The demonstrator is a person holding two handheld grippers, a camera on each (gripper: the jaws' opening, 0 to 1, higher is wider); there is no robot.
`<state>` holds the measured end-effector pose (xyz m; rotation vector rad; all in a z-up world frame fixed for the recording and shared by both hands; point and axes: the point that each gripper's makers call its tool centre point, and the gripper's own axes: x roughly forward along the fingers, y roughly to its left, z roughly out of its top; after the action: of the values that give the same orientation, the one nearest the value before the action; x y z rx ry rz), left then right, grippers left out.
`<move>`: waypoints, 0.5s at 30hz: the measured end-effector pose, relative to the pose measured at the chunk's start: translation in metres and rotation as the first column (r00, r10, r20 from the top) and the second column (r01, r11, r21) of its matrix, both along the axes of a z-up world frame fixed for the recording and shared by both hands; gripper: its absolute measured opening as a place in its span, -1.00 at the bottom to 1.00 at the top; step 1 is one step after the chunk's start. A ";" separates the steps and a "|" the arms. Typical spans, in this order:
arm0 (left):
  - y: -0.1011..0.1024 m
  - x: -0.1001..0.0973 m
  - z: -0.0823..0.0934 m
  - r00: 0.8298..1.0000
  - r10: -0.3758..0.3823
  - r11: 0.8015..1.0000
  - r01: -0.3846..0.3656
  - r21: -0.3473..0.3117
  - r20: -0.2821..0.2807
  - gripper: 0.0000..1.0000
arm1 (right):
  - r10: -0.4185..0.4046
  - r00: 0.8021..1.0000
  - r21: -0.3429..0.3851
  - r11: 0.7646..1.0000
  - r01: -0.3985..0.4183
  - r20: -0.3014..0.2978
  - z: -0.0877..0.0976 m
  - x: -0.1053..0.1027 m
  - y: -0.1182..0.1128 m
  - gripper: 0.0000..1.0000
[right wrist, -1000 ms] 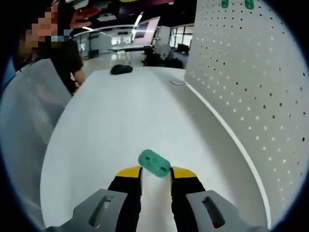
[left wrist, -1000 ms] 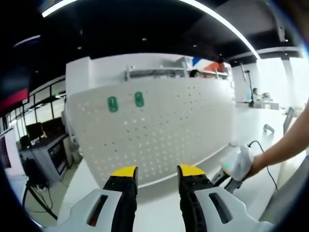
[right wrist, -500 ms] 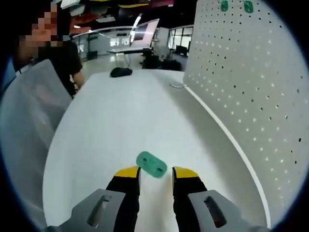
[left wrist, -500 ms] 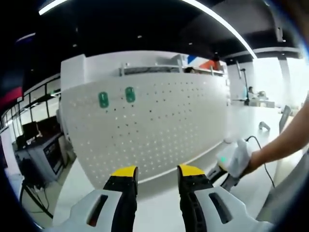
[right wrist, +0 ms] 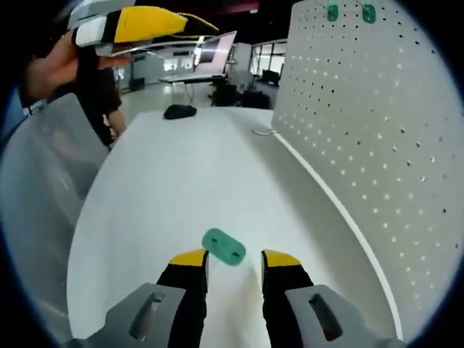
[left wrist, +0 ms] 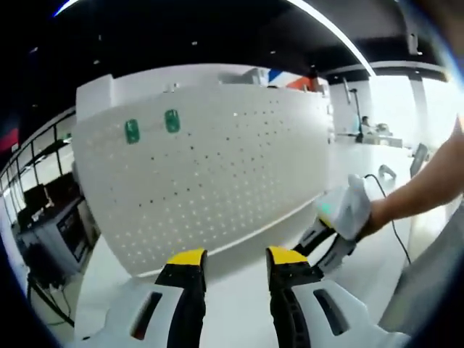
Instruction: Insert the hook assembly into the mounting plate slot until the hook locks in place.
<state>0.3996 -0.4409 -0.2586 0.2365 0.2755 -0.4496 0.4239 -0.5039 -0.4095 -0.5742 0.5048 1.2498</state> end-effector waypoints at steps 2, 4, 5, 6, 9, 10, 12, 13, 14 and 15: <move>-0.004 -0.001 -0.005 1.000 -0.017 1.000 0.017 0.013 -0.011 -0.32 | -0.001 1.000 0.003 1.000 0.001 -0.004 0.002 0.000 -0.001 -0.43; -0.010 -0.002 -0.011 0.999 -0.042 0.999 0.043 0.028 -0.033 -0.31 | -0.003 1.000 0.006 1.000 0.003 -0.007 0.003 -0.001 -0.001 -0.42; -0.012 -0.002 -0.014 0.998 -0.051 0.998 0.053 0.032 -0.043 -0.31 | -0.004 1.000 0.007 1.000 0.004 -0.007 0.003 -0.001 -0.002 -0.42; -0.015 -0.002 -0.018 0.996 -0.067 0.996 0.069 0.047 -0.053 -0.32 | -0.003 1.000 0.007 1.000 0.003 -0.006 0.003 -0.002 -0.002 -0.42; -0.023 -0.001 -0.028 0.992 -0.099 0.992 0.104 0.076 -0.078 -0.34 | -0.002 1.000 0.007 1.000 0.002 -0.006 0.003 -0.003 -0.003 -0.42; -0.025 -0.001 -0.031 0.990 -0.113 0.989 0.120 0.084 -0.090 -0.37 | -0.003 1.000 0.004 1.000 0.003 -0.006 0.003 -0.003 -0.005 -0.42; -0.029 0.001 -0.040 0.986 -0.125 0.984 0.138 0.113 -0.113 -0.37 | -0.003 1.000 0.004 1.000 0.003 -0.005 0.003 -0.004 -0.006 -0.42; -0.033 0.001 -0.044 0.982 -0.137 0.981 0.153 0.121 -0.128 -0.36 | -0.004 1.000 0.004 1.000 0.004 -0.005 0.003 -0.004 -0.007 -0.42; -0.035 0.001 -0.047 0.979 -0.147 0.978 0.165 0.129 -0.139 -0.36 | -0.005 1.000 0.005 1.000 0.005 -0.006 0.003 -0.004 -0.008 -0.42; -0.039 0.001 -0.051 0.975 -0.161 0.972 0.183 0.147 -0.150 -0.36 | -0.005 1.000 0.005 1.000 0.005 -0.006 0.003 -0.003 -0.008 -0.42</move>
<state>0.4007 -0.4795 -0.3093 0.3894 0.4286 -0.6184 0.4207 -0.5122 -0.4065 -0.5652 0.5077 1.2474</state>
